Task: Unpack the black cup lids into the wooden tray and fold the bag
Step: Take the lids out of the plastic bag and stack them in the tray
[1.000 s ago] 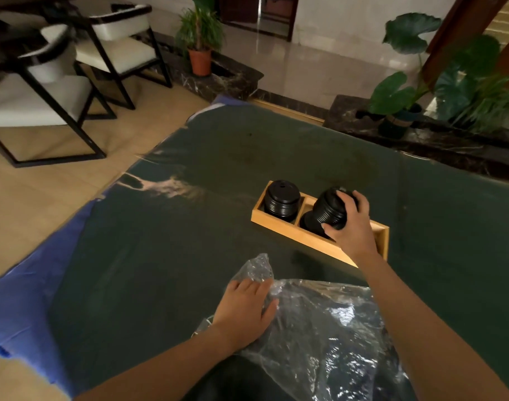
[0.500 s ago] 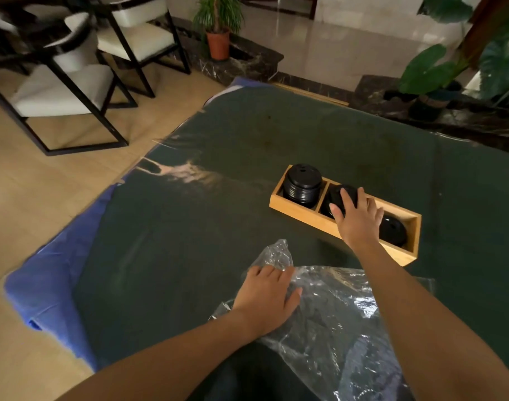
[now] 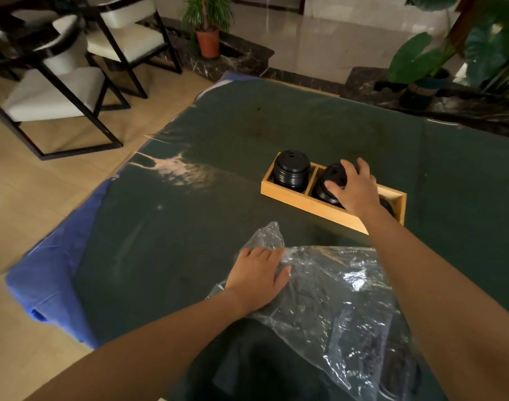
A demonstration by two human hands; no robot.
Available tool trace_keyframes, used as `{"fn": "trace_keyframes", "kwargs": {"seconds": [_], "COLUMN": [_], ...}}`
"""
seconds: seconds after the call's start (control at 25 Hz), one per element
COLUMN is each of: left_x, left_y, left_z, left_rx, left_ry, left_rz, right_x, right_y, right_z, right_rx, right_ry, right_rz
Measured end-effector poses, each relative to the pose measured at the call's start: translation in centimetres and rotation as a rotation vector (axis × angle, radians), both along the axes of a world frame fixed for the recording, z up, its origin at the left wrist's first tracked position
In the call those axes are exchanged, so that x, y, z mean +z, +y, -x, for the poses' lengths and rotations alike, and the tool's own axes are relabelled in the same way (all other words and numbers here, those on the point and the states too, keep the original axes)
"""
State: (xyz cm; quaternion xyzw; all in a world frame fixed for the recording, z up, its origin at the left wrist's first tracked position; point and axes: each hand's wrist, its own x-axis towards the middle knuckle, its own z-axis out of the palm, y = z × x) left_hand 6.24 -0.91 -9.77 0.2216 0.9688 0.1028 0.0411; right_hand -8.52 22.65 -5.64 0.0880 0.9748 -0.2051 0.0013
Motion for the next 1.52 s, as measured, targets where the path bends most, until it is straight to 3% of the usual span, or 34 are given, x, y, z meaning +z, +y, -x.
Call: {"fn": "trace_keyframes", "kwargs": {"seconds": [0.28, 0.44, 0.48, 0.56, 0.64, 0.76, 0.84, 0.96, 1.04, 1.2, 1.4, 1.52], "left_x": [0.3, 0.6, 0.7, 0.8, 1.0, 1.1, 1.0, 0.9, 0.8, 0.3, -0.2, 0.0], "left_y": [0.0, 0.3, 0.4, 0.6, 0.7, 0.4, -0.1, -1.0, -1.4, -1.6, -0.9, -0.6], "left_z": [-0.1, -0.2, -0.3, -0.4, -0.3, -0.3, -0.3, -0.2, -0.1, 0.1, 0.3, 0.2], "left_rx": [-0.001, 0.010, 0.009, 0.009, 0.005, -0.023, -0.047, -0.037, -0.031, -0.060, -0.094, -0.122], "left_ry": [-0.019, -0.028, -0.030, -0.031, -0.021, -0.013, -0.025, -0.037, -0.022, 0.028, 0.043, 0.024], "left_rz": [0.028, 0.013, 0.020, 0.023, 0.007, -0.051, -0.094, -0.216, -0.303, -0.409, -0.505, -0.556], "right_x": [4.5, 3.0, 1.6, -1.0, -2.4, -2.6, -2.4, -2.9, -3.1, -5.5, -9.1, -9.2], "right_y": [1.9, 2.4, 2.3, 1.5, 0.4, -1.2, -2.7, -6.1, -8.9, -12.5, -12.7, -12.9], "right_z": [-9.5, -21.0, -23.3, -25.9, -26.1, -24.5, -22.9, -20.7, -19.9, -19.8, -19.6, -18.2], "right_rx": [-0.073, -0.486, -0.611, -0.696, -0.477, 0.013, 0.152, 0.399, 0.508, 0.536, 0.376, 0.401], "right_ry": [0.287, 0.531, 0.486, 0.131, -0.253, -0.409, -0.391, -0.242, -0.107, 0.133, -0.002, 0.012], "right_rz": [0.291, 0.528, 0.573, 0.791, 0.921, 0.814, 0.742, 0.482, 0.451, 0.596, 0.764, 0.841]}}
